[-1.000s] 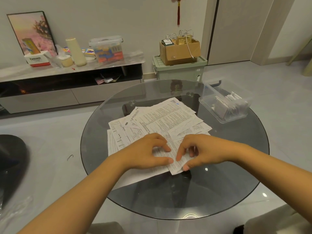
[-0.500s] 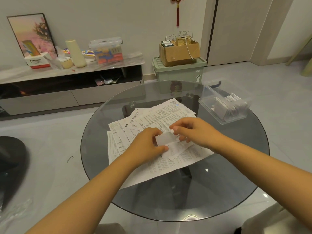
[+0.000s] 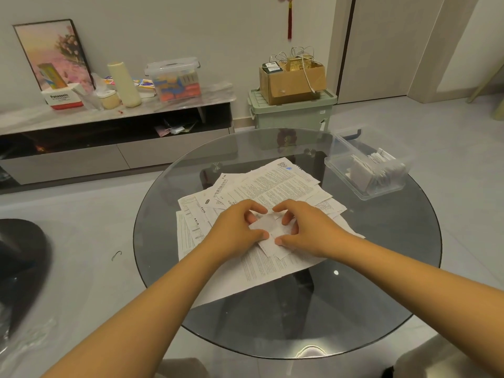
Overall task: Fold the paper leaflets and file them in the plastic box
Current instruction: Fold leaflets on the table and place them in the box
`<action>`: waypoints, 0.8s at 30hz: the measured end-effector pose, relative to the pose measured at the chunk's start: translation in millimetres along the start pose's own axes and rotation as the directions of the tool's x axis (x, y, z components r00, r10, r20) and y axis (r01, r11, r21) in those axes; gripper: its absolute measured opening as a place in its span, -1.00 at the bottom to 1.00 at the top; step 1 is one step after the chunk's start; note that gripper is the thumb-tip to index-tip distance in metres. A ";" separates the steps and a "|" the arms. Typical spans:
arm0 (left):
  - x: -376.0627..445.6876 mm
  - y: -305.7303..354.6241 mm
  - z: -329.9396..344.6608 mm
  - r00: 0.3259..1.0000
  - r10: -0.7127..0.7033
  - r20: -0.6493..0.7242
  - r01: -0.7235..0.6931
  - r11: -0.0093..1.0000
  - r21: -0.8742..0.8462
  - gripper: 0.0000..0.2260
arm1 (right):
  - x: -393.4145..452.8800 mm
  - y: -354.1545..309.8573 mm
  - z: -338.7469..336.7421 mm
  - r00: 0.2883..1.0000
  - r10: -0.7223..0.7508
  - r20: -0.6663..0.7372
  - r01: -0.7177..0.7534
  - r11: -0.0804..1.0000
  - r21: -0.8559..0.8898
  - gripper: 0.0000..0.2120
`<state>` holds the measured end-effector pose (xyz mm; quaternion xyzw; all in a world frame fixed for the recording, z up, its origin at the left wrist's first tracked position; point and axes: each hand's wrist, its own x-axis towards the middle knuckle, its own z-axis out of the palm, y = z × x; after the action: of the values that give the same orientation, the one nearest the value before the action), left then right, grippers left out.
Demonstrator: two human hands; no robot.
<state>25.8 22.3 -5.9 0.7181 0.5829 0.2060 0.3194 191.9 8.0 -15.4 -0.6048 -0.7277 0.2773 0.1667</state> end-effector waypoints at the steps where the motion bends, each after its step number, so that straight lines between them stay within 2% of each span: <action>1: 0.5 0.4 -1.1 1.000 -0.013 -0.008 0.013 0.998 -0.061 -0.64 | 0.6 0.3 -0.9 1.000 -0.004 -0.010 0.004 1.000 0.012 -0.59; 4: -0.2 1.3 -3.6 0.996 -0.078 0.035 0.084 0.957 -0.279 -0.62 | 0.8 0.5 -6.4 0.998 -0.027 -0.058 0.033 0.995 0.090 -0.90; 7: 0.7 2.3 -4.9 0.981 -0.112 0.156 0.179 0.826 -0.534 -0.66 | -1.1 -0.8 -18.2 0.993 -0.023 -0.116 0.045 0.981 0.188 -0.93; 11: 5.3 7.7 -1.9 0.966 -0.059 0.250 0.203 0.771 -0.603 -0.78 | -6.9 2.1 -30.6 0.975 -0.049 -0.217 0.101 0.966 0.236 -0.92; 13: 7.9 13.1 1.2 0.979 -0.062 0.193 0.176 0.736 -0.654 -0.79 | -9.2 4.4 -34.2 0.963 -0.054 -0.264 0.126 0.955 0.267 -0.94; 17: 17.5 34.7 9.0 0.996 -0.070 0.054 0.088 0.710 -0.699 -0.74 | -13.3 11.1 -46.3 0.934 -0.069 -0.352 0.202 0.911 0.358 -0.83; 21: 28.3 58.3 14.2 0.992 -0.040 0.119 0.121 0.560 -0.820 -0.72 | -16.9 13.1 -67.9 0.889 -0.102 -0.446 0.295 0.873 0.388 -0.87; 22: 30.4 62.1 15.0 0.991 -0.030 0.130 0.125 0.542 -0.831 -0.72 | -16.9 13.2 -71.8 0.887 -0.102 -0.450 0.299 0.869 0.394 -0.85; 24: 42.1 77.3 19.4 0.993 -0.013 0.118 0.105 0.566 -0.818 -0.72 | -15.6 19.7 -86.8 0.877 -0.098 -0.471 0.293 0.885 0.362 -0.79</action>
<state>103.3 49.8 31.2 0.4768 0.4277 0.4066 0.6515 260.9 12.7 42.7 -0.5223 -0.6522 0.2653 0.4812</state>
